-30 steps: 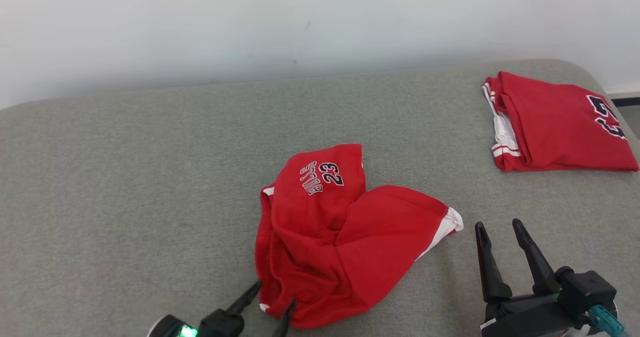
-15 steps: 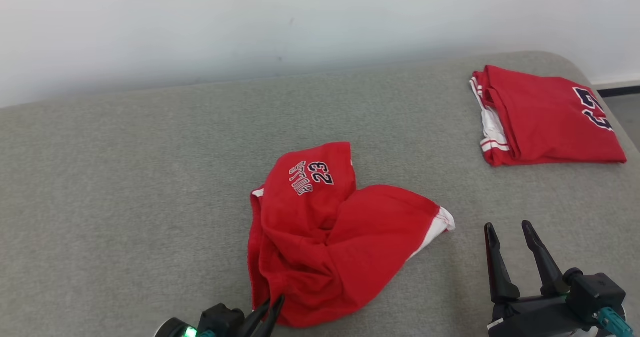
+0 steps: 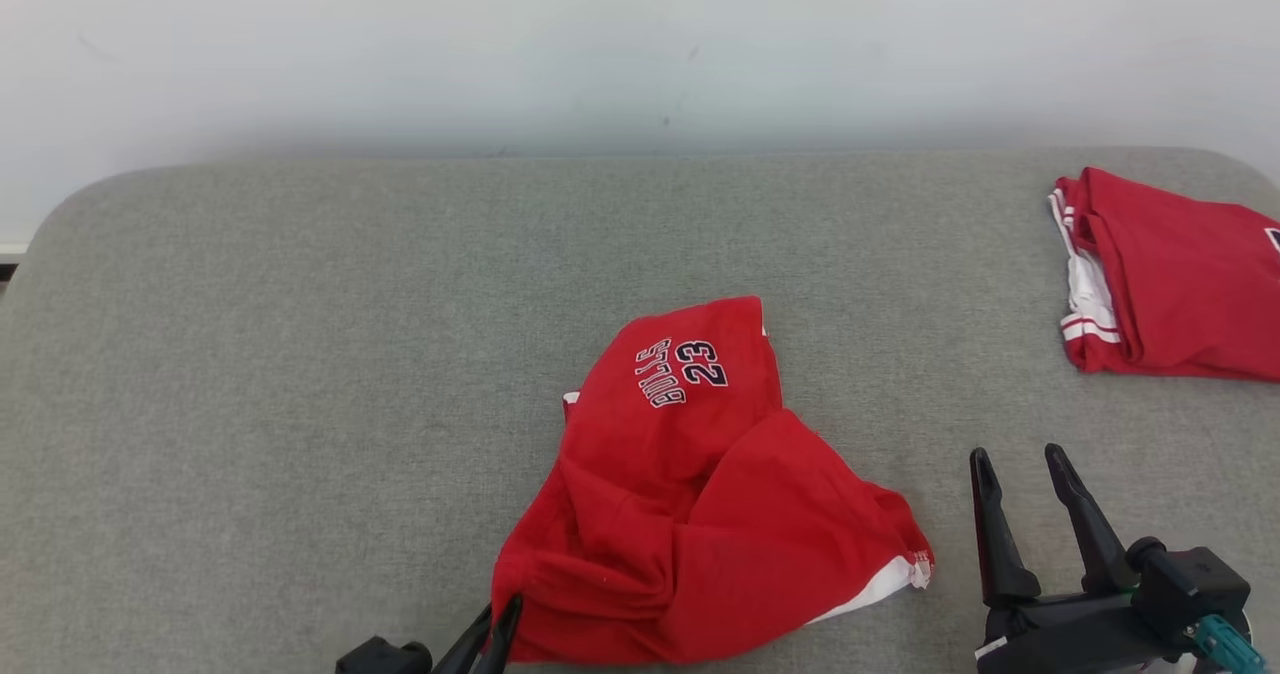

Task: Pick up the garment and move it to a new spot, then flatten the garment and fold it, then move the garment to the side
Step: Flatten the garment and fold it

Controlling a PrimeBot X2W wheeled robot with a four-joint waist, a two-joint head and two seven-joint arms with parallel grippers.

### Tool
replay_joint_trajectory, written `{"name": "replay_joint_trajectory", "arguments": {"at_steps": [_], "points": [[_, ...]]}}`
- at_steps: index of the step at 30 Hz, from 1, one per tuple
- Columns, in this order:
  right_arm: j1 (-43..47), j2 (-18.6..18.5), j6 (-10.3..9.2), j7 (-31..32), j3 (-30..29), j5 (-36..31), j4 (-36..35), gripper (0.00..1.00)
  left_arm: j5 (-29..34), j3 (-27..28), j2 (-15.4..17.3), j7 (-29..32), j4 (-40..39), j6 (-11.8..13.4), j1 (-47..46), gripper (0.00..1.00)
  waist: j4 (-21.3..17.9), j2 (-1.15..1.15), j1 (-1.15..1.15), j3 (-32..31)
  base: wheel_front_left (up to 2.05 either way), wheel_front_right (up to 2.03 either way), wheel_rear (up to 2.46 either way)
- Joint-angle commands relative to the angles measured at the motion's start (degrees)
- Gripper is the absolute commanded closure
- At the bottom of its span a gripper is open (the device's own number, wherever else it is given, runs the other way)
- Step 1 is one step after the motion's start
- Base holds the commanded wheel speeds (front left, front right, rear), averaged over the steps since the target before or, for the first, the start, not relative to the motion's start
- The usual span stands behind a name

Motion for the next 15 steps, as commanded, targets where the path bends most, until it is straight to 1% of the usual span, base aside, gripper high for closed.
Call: {"name": "replay_joint_trajectory", "arguments": {"at_steps": [1, 7, 12, 15], "points": [[-0.56, -0.02, -0.18, -0.02, 0.05, -0.24, 0.13, 0.00, -0.12, 0.06, 0.42, 0.10, -0.51, 0.23, 0.59, 1.00, 0.45, 0.00, 0.00, 0.62, 0.00, 0.00, 0.00], [-1.30, -0.24, -0.18, -0.02, 0.42, 0.14, 0.51, 0.00, -0.45, 0.54, 0.51, -0.34, -1.88, 0.38, -1.27, 1.00, -0.87, 0.00, 0.00, 1.59, 0.00, 0.00, 0.00], [-2.02, -0.38, -0.18, -0.02, 0.38, 0.29, 0.80, 0.00, -0.57, 1.68, 0.67, -0.84, -0.94, 0.16, -4.97, 1.00, -3.53, 0.00, 0.00, 2.68, 0.00, 0.00, 0.00], [-2.33, -0.52, -0.18, -0.01, 0.14, 0.31, 1.15, 0.00, -0.83, 2.45, 0.68, -1.22, 0.98, -0.12, -7.56, 1.00, -5.26, 0.00, 0.00, 3.34, 0.00, 0.00, 0.00]]}}
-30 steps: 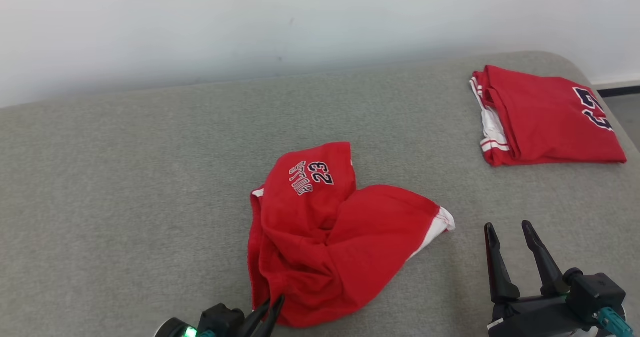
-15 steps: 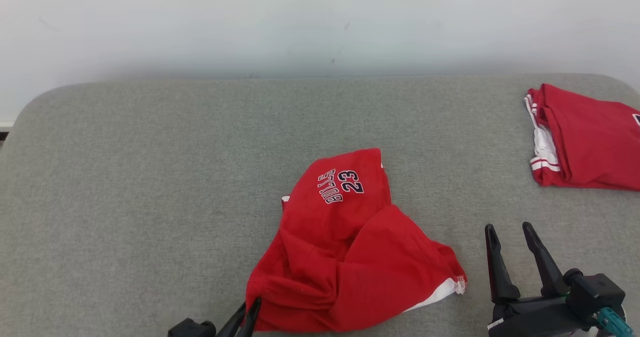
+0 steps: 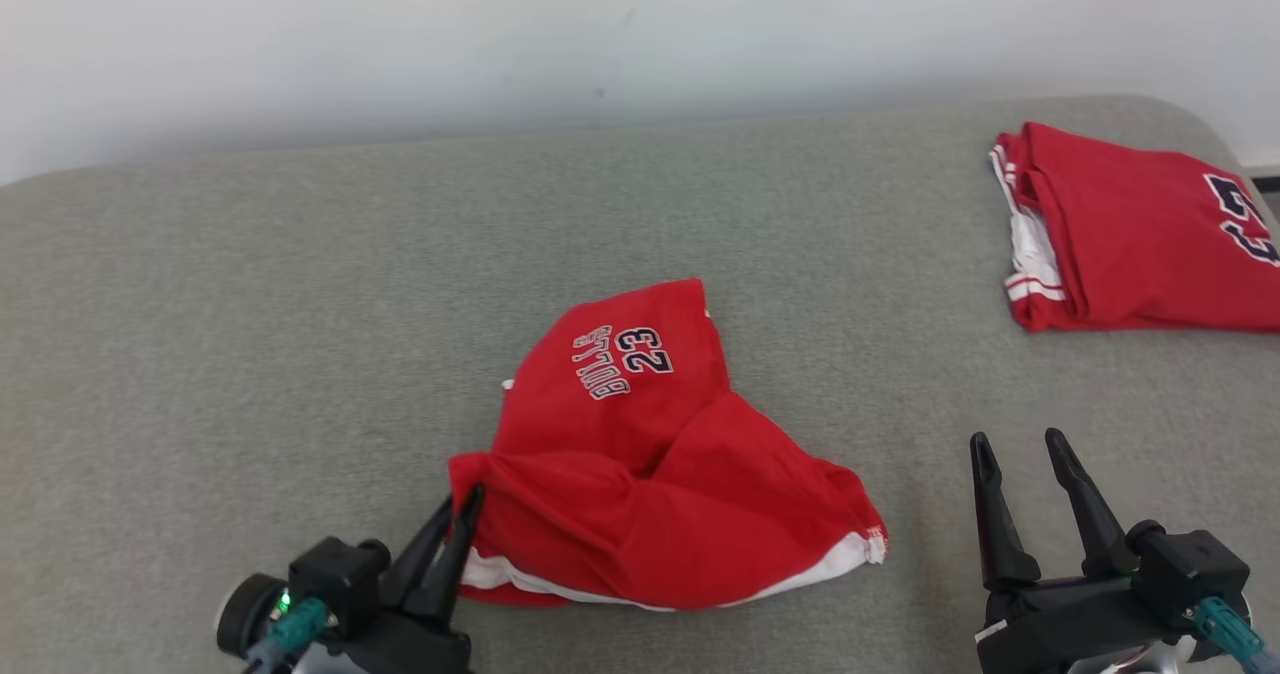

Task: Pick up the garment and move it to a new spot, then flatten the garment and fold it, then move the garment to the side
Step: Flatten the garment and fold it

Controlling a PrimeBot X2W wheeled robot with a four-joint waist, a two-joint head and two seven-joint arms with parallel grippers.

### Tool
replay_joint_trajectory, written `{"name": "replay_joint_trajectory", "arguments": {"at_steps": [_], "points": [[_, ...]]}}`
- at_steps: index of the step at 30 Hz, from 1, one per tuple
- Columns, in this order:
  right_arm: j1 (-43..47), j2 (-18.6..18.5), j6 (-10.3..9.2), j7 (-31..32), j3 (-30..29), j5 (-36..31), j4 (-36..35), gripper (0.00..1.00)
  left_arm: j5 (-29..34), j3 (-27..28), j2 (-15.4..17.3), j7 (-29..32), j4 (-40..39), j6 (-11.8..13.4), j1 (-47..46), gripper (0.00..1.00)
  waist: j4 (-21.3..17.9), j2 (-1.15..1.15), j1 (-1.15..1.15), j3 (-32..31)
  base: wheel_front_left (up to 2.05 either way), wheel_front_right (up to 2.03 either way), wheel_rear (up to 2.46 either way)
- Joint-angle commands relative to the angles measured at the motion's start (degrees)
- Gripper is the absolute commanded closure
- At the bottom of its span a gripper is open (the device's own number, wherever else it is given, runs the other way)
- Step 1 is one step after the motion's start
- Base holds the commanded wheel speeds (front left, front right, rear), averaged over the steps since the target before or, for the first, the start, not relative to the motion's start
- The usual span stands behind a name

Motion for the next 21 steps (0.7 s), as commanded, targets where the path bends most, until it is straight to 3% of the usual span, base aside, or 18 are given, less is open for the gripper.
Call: {"name": "replay_joint_trajectory", "arguments": {"at_steps": [1, 7, 13, 14, 16, 21], "points": [[-0.54, -0.32, -0.17, 0.00, -0.05, 0.16, 0.20, 0.00, -0.69, 0.74, 0.05, -0.56, 1.20, -0.19, -1.78, 1.00, -2.33, 0.00, 0.00, 1.24, 0.00, 0.00, 0.00], [-1.23, -0.15, -0.18, 0.00, -0.66, 0.01, 0.73, 0.00, -0.68, 2.72, 0.36, -1.17, 9.65, -0.35, -6.12, 1.00, -5.04, 0.00, 0.00, 2.64, 0.00, 0.00, 0.00], [-1.24, 0.41, -0.17, 0.00, -1.15, -0.41, 1.11, 0.00, -0.10, 3.52, -0.63, -1.48, 14.14, -0.92, -7.60, 1.00, -5.06, 0.00, 0.00, 2.32, 0.00, 0.00, 0.00], [-1.18, 0.58, -0.17, 0.00, -1.11, -0.41, 1.14, 0.00, 0.13, 3.62, -0.82, -1.49, 14.39, -1.09, -7.51, 0.95, -4.84, 0.00, 0.00, 2.10, 0.00, 0.00, 0.00], [-1.09, 0.68, -0.18, 0.00, -1.13, -0.33, 1.29, 0.00, 0.75, 3.77, -1.23, -1.51, 14.36, -1.26, -7.11, 0.00, -4.24, 0.00, 0.00, 1.54, 0.00, 0.00, 0.00], [-0.25, 1.02, -0.17, 0.00, -1.33, -0.64, 1.23, 0.00, 1.96, 5.12, -2.49, -1.53, 11.97, -1.16, -4.66, 0.00, -2.25, 0.00, 0.00, 0.05, 0.00, 0.00, 0.00]]}}
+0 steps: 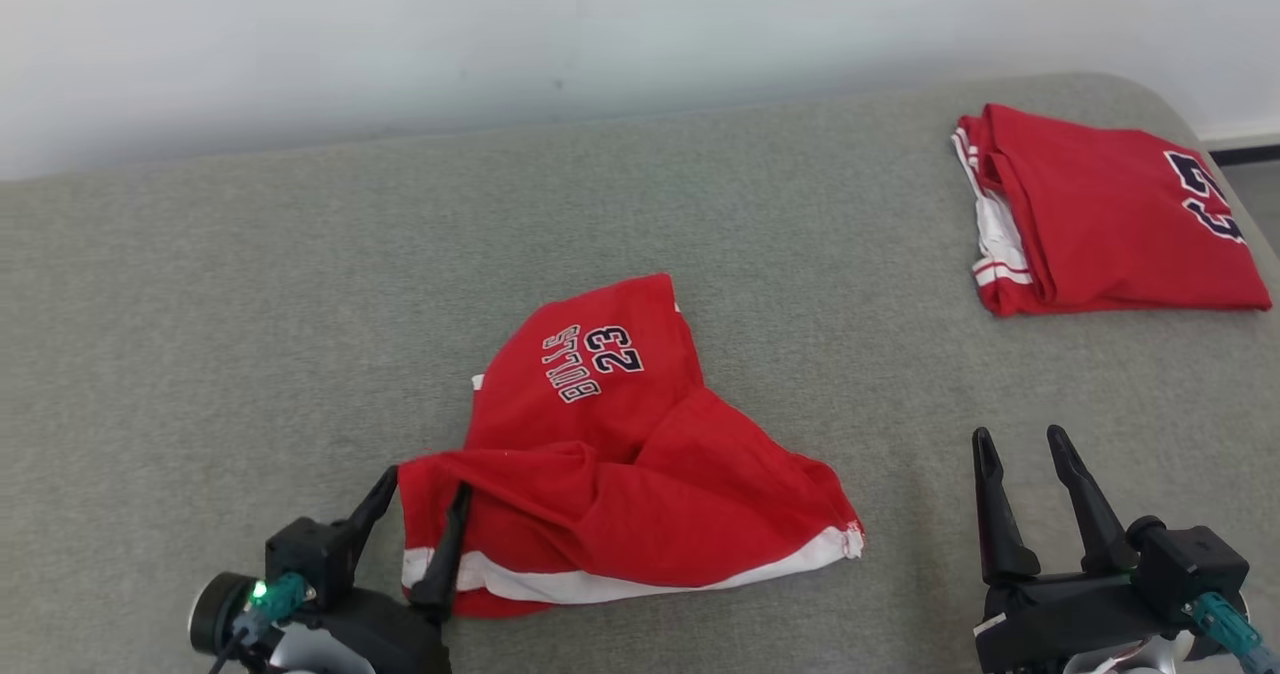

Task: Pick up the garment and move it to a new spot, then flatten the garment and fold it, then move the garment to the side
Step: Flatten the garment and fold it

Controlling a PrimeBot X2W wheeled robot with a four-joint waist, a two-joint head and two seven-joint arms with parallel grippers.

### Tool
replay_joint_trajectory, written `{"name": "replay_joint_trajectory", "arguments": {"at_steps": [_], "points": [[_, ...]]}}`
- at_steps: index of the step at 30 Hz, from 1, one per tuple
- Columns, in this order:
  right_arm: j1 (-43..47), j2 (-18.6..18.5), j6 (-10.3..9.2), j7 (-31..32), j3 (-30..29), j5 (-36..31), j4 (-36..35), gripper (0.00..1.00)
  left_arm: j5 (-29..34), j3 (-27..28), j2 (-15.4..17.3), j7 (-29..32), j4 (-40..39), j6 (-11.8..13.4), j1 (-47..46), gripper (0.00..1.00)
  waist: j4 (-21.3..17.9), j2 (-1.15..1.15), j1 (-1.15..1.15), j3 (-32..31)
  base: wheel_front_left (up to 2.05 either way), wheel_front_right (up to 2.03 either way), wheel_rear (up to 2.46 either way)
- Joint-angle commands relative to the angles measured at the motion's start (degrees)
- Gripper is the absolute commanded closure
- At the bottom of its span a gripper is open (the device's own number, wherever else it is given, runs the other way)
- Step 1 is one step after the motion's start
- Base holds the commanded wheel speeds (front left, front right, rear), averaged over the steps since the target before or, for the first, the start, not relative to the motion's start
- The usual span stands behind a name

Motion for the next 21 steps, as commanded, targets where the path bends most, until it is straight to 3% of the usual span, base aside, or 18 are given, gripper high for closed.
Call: {"name": "replay_joint_trajectory", "arguments": {"at_steps": [1, 11, 21], "points": [[0.77, 0.07, -0.16, 0.00, -0.17, -0.41, -0.03, 0.00, 0.69, 0.68, -0.38, -0.28, -1.23, -0.07, 1.85, 0.00, 1.77, 0.00, 0.00, -1.36, 0.00, 0.00, 0.00], [2.12, 0.05, -0.17, 0.00, -0.05, -0.17, 0.10, 0.00, 2.07, 6.39, -0.27, -0.22, -11.27, 0.79, 9.49, 0.00, 5.06, 0.00, 0.00, -4.60, 0.00, 0.00, 0.00], [3.62, -0.47, -0.16, 0.00, 0.71, 0.21, -0.56, 0.00, 5.57, 14.56, -1.84, -0.22, -21.15, 2.60, 15.63, 0.00, 5.21, 0.00, 0.00, -6.91, 0.00, 0.00, 0.00]]}}
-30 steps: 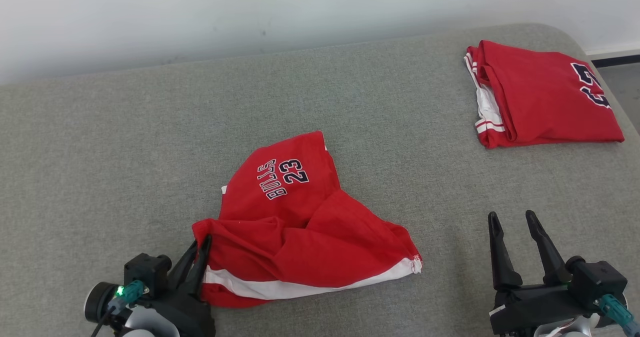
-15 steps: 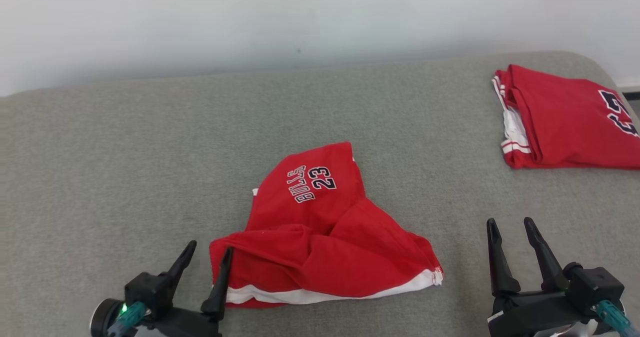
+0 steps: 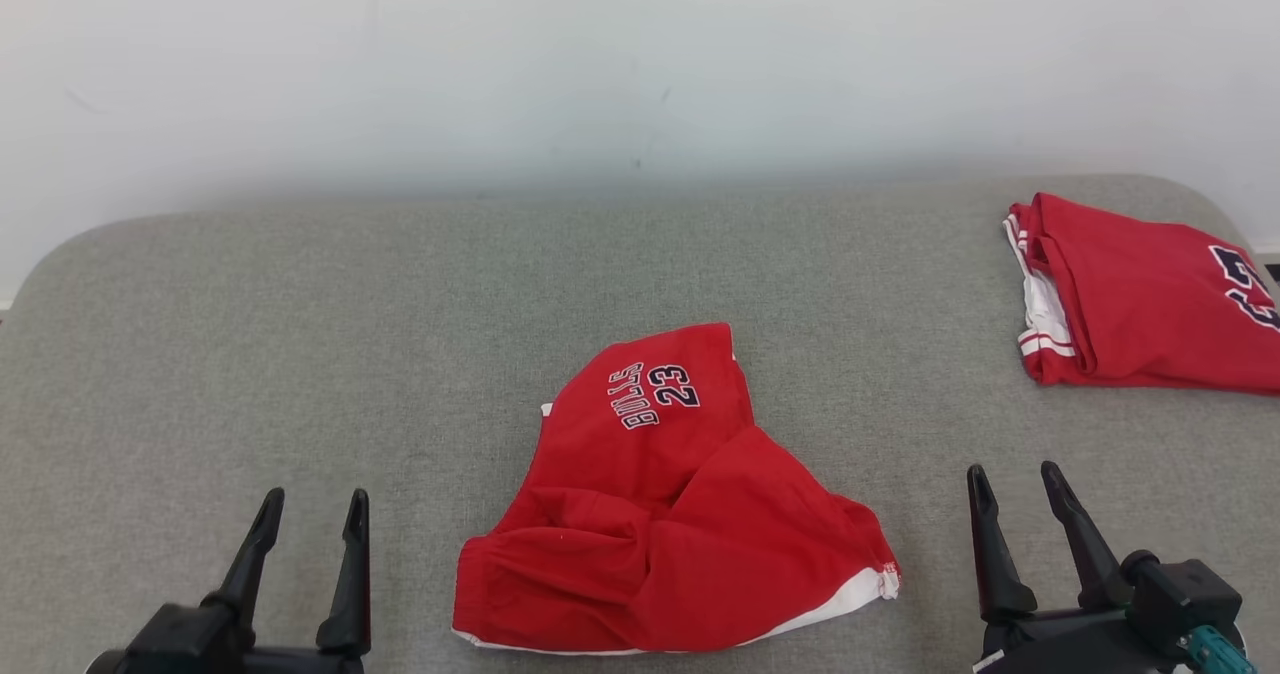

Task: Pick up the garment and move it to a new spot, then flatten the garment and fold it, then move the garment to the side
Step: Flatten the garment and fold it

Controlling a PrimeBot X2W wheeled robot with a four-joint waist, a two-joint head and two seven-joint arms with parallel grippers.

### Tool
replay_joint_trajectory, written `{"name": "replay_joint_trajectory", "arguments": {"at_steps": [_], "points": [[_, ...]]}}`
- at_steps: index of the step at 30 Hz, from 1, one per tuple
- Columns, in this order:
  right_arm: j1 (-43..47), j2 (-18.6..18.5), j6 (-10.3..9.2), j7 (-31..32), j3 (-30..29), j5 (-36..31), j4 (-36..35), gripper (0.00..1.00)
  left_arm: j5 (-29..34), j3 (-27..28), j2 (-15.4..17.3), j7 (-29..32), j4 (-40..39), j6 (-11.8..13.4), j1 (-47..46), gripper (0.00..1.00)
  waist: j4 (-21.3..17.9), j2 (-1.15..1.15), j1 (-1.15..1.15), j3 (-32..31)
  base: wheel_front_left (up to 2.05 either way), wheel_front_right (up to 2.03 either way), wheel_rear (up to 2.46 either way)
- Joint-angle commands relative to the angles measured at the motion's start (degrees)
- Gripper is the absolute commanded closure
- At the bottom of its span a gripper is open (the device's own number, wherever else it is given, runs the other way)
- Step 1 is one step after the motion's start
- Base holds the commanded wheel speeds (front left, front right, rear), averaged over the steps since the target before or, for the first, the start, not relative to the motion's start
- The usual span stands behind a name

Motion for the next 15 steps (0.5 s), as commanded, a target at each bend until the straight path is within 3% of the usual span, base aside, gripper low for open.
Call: {"name": "replay_joint_trajectory", "arguments": {"at_steps": [1, 6, 15], "points": [[0.83, -0.41, -0.18, 0.00, 0.04, 0.12, -0.22, 0.00, 0.73, 0.76, -0.57, -0.12, -0.98, 0.07, 1.38, 0.00, -0.12, 0.00, 0.01, -0.53, 0.00, 0.00, 0.00], [2.45, -0.55, -0.17, 0.00, -0.07, -0.04, -1.68, 0.00, 3.09, 4.11, -1.74, -0.12, -5.11, -0.42, 5.04, 0.00, -0.41, 0.00, 0.01, -1.03, 0.00, 0.00, 0.00], [5.05, -0.51, -0.17, 0.00, -0.06, -0.70, -3.15, 0.00, 5.49, 8.24, -4.00, -0.13, -5.04, -1.51, 8.43, 0.00, -0.27, 0.00, 0.01, -1.43, 0.00, 0.00, 0.00]]}}
